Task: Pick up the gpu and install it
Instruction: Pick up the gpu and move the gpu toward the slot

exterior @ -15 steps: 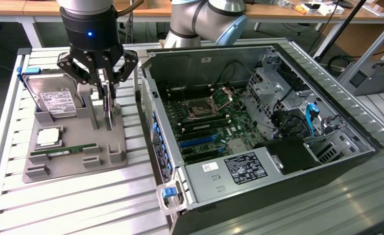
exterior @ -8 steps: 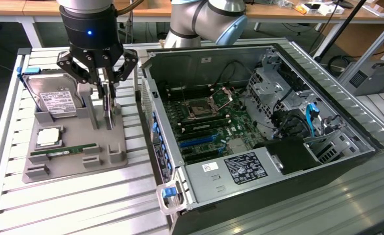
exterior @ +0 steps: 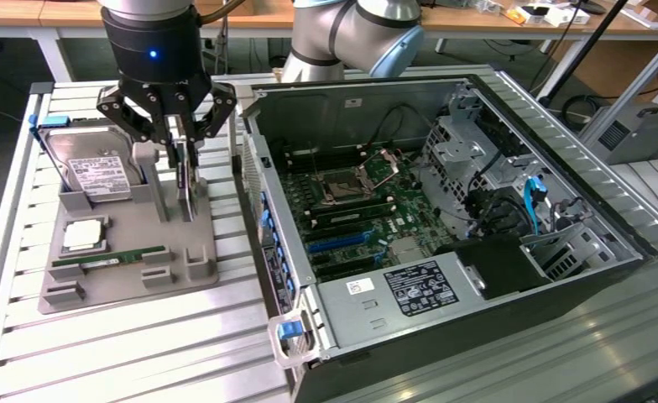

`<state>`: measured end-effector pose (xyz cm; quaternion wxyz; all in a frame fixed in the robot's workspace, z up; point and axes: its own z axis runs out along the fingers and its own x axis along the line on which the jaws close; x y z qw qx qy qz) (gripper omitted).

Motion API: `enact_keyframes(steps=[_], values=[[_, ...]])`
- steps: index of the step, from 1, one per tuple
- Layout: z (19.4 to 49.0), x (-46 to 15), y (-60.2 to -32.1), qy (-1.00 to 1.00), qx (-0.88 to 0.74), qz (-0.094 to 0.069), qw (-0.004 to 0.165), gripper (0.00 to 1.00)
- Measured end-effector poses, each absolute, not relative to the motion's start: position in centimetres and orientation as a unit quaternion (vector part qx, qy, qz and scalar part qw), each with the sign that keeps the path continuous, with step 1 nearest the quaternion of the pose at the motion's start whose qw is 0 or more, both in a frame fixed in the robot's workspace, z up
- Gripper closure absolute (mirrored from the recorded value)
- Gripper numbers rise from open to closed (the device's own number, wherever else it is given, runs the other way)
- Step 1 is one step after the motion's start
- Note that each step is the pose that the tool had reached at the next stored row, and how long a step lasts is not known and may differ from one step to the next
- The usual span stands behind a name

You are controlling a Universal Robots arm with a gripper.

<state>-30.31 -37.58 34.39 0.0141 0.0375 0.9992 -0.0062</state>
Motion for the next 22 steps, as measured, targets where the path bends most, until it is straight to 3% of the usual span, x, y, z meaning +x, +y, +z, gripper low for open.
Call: enact_keyframes(steps=[22], values=[[35.39,-30.31,-37.58,0.999,0.038,-0.006,0.014,0.73]])
